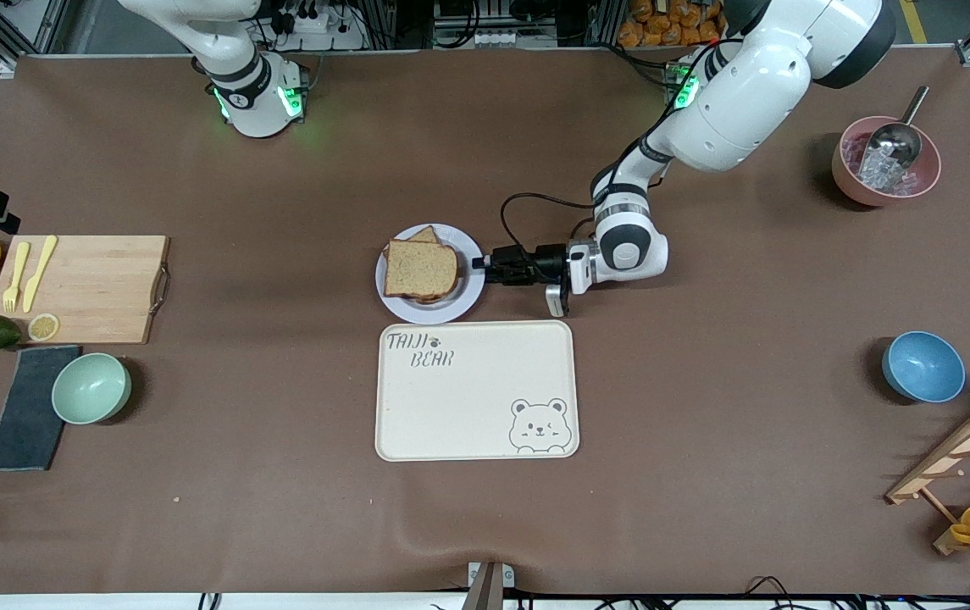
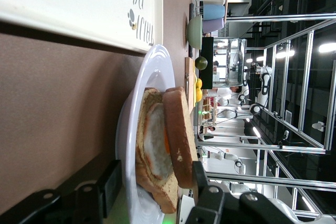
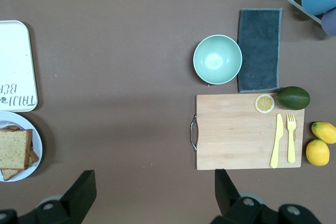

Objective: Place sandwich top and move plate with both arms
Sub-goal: 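Lower the left gripper and grasp the white plate rim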

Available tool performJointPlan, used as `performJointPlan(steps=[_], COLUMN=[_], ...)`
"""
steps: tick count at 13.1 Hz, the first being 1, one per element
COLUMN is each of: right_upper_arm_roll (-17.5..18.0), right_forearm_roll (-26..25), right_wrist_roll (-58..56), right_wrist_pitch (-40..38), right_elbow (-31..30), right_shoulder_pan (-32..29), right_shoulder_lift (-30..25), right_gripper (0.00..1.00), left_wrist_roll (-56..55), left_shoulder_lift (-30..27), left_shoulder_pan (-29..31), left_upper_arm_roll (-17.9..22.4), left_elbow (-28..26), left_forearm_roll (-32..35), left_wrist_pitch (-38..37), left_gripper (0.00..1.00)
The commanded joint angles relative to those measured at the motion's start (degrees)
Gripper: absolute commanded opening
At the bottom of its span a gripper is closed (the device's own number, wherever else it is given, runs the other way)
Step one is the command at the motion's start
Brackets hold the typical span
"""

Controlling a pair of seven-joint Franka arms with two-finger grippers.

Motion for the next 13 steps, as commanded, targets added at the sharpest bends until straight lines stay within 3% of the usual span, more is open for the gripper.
performJointPlan(steps=[1, 13], right_upper_arm_roll=[0.85, 0.85], right_forearm_roll=[-0.39, -0.39], right_wrist_roll=[0.14, 0.14], right_wrist_pitch=[-0.52, -0.61], right_elbow=[1.24, 1.24], right_shoulder_pan=[-0.78, -0.87], right_shoulder_lift=[0.59, 0.51], right_gripper=[1.00, 1.00], left_wrist_roll=[3.36, 8.10], left_shoulder_lift=[4.18, 7.17], left_shoulder_pan=[-1.50, -1.68], left_upper_arm_roll=[0.65, 0.65], left_elbow=[3.29, 5.14], left_forearm_roll=[-0.61, -0.61], left_wrist_pitch=[0.92, 0.92], left_gripper=[0.56, 0.39])
